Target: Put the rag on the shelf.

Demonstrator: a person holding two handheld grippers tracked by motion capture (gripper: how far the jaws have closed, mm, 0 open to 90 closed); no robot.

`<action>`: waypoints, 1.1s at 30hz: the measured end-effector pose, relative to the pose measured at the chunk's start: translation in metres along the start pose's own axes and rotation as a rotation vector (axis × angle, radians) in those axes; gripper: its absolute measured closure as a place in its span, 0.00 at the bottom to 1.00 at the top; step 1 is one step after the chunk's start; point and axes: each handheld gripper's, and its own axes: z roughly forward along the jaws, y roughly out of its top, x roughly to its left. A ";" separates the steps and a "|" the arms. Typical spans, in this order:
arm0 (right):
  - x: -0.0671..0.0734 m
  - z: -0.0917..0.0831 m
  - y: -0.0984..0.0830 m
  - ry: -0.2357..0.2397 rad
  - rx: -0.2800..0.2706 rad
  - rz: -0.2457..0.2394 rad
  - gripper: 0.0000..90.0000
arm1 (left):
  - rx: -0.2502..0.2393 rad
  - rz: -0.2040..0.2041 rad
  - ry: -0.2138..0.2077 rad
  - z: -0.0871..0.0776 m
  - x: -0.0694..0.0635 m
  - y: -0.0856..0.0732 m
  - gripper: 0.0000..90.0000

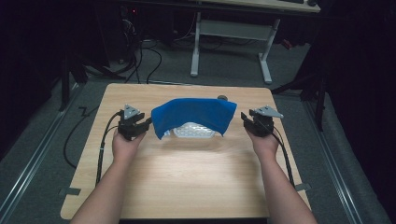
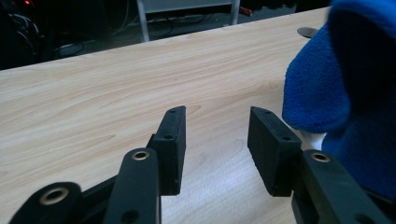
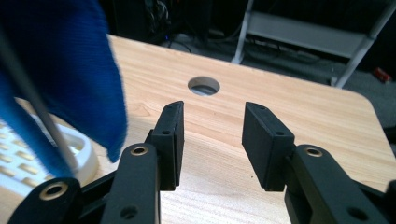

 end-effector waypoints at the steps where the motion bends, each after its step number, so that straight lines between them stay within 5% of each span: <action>1: 0.000 -0.003 -0.001 0.000 0.008 -0.006 0.64 | 0.012 -0.001 -0.002 -0.002 -0.001 -0.001 0.62; 15: 0.016 -0.048 -0.018 0.014 -0.027 -0.064 0.55 | 0.010 -0.025 -0.008 -0.042 -0.015 -0.033 0.60; 19: 0.027 -0.062 -0.027 0.014 -0.018 -0.080 0.53 | 0.010 -0.004 -0.019 -0.055 -0.025 -0.042 0.60; 26: 0.048 -0.084 -0.047 0.042 -0.018 -0.091 0.52 | 0.008 0.035 -0.070 -0.072 -0.054 -0.056 0.60; 29: 0.061 -0.094 -0.058 0.058 -0.020 -0.103 0.51 | 0.017 0.036 -0.119 -0.078 -0.073 -0.063 0.60; 33: 0.079 -0.105 -0.075 0.090 -0.024 -0.117 0.49 | 0.023 0.042 -0.134 -0.087 -0.105 -0.082 0.61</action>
